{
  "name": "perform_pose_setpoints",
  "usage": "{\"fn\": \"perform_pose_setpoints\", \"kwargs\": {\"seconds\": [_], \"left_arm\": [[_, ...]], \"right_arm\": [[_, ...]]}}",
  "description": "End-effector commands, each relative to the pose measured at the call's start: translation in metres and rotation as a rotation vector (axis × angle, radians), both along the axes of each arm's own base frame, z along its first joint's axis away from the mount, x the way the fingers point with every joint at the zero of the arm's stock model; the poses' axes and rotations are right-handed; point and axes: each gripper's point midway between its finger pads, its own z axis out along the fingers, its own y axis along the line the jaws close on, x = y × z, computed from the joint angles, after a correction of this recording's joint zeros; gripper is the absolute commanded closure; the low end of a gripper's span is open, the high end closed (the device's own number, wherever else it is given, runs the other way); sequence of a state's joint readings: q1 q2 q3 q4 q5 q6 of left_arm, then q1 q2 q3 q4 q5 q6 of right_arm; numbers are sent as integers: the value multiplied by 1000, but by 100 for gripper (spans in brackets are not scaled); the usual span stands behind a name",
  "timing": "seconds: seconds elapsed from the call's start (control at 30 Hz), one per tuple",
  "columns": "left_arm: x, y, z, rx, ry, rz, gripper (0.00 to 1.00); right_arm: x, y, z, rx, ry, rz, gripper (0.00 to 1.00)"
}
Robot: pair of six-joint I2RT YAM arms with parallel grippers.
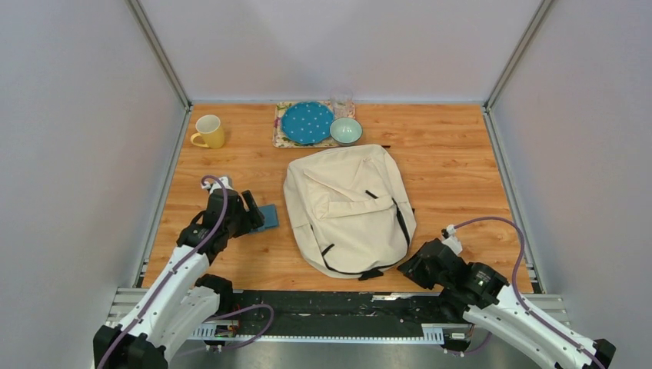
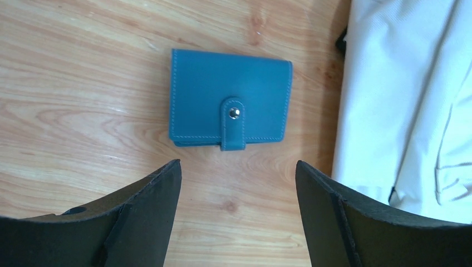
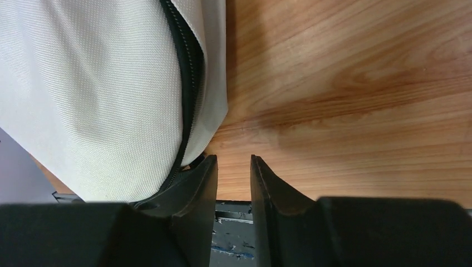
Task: Pack the student bag
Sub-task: Adjust the personal item at the center of the board, then adjust the student bag at the center of the board.
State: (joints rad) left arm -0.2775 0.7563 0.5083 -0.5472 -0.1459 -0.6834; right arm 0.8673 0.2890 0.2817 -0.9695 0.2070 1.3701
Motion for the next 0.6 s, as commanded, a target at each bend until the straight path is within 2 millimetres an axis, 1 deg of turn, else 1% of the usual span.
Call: {"fn": "perform_pose_setpoints", "kwargs": {"seconds": [0.0,0.07,0.17,0.2,0.27,0.3,0.43,0.57], "left_arm": [[3,-19,18,-44,-26,-53,18],[3,-25,19,-54,-29,-72,18],[2,-32,20,-65,-24,-94,18],[1,-36,21,-68,-28,-107,18],[0,-43,22,-83,-37,-122,18],[-2,-49,21,-88,-34,-141,18],[-5,-61,22,-97,-38,-172,18],[-8,-68,19,-113,-30,-185,18]], "right_arm": [[8,16,13,86,-39,-3,67],[13,20,17,116,-59,-9,66],[13,26,17,148,-56,-10,65],[13,26,11,145,-51,-12,64],[18,32,14,178,-72,-15,64],[20,33,14,183,-81,-17,63],[29,33,12,176,-109,-45,62],[37,36,15,204,-143,-71,62]]}}
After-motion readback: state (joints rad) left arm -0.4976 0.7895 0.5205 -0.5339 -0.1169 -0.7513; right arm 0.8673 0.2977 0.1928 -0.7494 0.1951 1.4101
